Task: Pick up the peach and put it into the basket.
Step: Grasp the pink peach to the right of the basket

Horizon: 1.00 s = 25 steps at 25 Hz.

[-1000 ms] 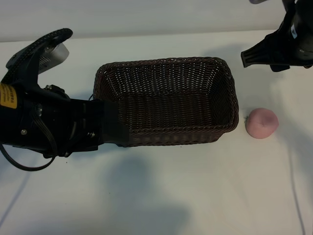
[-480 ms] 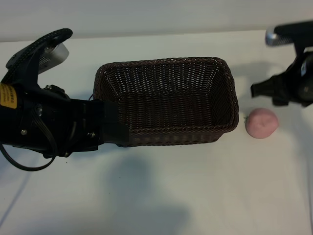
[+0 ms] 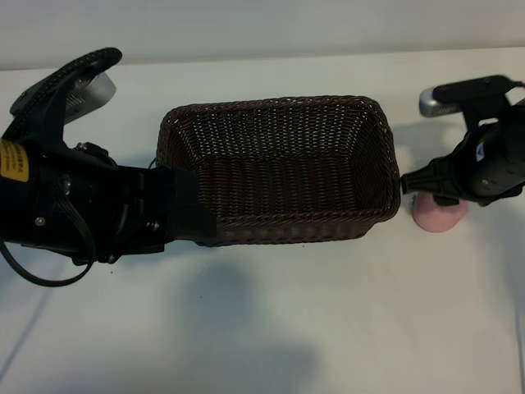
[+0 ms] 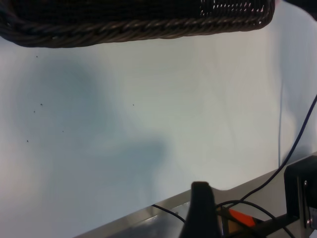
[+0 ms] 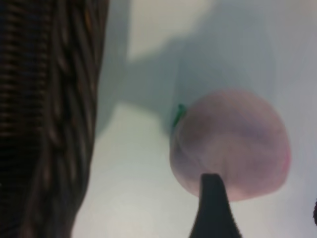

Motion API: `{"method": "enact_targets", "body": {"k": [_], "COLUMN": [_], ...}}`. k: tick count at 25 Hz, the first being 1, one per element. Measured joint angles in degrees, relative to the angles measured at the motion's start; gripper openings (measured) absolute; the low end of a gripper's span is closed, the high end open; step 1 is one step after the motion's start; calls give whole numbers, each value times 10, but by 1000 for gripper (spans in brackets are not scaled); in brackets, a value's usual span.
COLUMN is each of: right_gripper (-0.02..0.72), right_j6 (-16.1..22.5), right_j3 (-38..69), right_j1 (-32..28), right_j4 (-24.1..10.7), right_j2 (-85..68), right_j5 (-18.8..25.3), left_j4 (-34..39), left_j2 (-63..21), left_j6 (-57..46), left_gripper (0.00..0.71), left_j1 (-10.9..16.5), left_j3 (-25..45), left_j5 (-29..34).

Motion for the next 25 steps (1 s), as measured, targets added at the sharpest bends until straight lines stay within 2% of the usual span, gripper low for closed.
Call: {"method": "enact_targets", "body": {"k": [6, 8, 11, 13, 14, 16, 25], "right_gripper": [476, 448, 298, 131, 80, 36, 16], "right_j6": [-10, -13, -19, -21, -23, -23, -24], "right_j3": [0, 0, 0, 0, 0, 0, 0], "right_j1": [0, 0, 0, 0, 0, 0, -1], "right_j4": [1, 3, 11, 14, 15, 15, 12], "right_j2": [42, 51, 55, 55, 55, 55, -9], "right_j5": [-15, -16, -16, -14, -12, -10, 16], "left_j4": [0, 0, 0, 0, 0, 0, 0], "left_j2": [0, 0, 0, 0, 0, 0, 0], "left_j6": [0, 0, 0, 0, 0, 0, 0], "left_gripper": [532, 532, 532, 532, 532, 532, 532], "left_j1": [0, 0, 0, 0, 0, 0, 0], "left_j3": [0, 0, 0, 0, 0, 0, 0], "left_j5": [0, 0, 0, 0, 0, 0, 0]}}
